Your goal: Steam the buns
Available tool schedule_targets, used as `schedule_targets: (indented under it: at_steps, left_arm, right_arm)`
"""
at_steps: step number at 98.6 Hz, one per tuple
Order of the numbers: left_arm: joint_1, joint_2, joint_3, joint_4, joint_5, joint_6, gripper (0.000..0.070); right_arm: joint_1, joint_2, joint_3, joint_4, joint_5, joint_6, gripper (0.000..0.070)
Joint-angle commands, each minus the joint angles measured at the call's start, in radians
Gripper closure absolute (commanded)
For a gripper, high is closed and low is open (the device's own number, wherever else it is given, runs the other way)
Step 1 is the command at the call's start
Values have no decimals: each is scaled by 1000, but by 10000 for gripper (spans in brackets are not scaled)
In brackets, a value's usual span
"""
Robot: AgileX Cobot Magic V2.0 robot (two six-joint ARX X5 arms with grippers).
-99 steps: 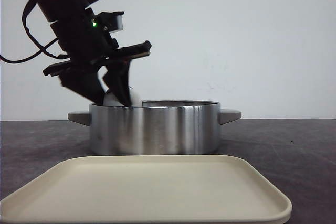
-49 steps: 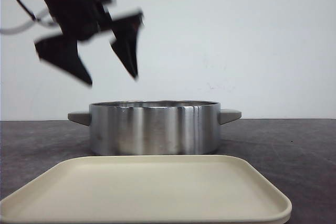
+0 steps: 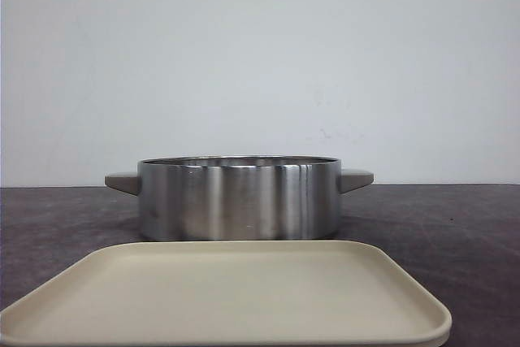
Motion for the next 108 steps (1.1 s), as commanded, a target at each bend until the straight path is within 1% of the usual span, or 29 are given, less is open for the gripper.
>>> schedule_targets:
  at_steps: [1,8,13,21,29,43,108]
  left_arm:
    - [6,-23,12,-14,-6,26,700]
    - [16,-49,12,-56,-6,57,700]
    - [21,-60,12,-89,-7,76,700]
    - [23,-71,12,-129,-7,76,700]
    - [23,-77,12,-145,-7,63,700]
    - [23,-80,12,-143,-6,64,700]
    - [23,-81,12,-143,-6,64,700]
  right_arm:
    - [34,5,-54,148,-2,-51,687]
    - [52,6,-113,268,-2,-57,687]
    - [61,8,-132,311,-13,-49,687]
    - [63,9,-132,309,-35,-45,687]
    - [69,9,-132,310,-35,-46,687]
    - [67,8,-132,315,-24,-47,687]
    - [68,4,-132,314,-25,-47,687]
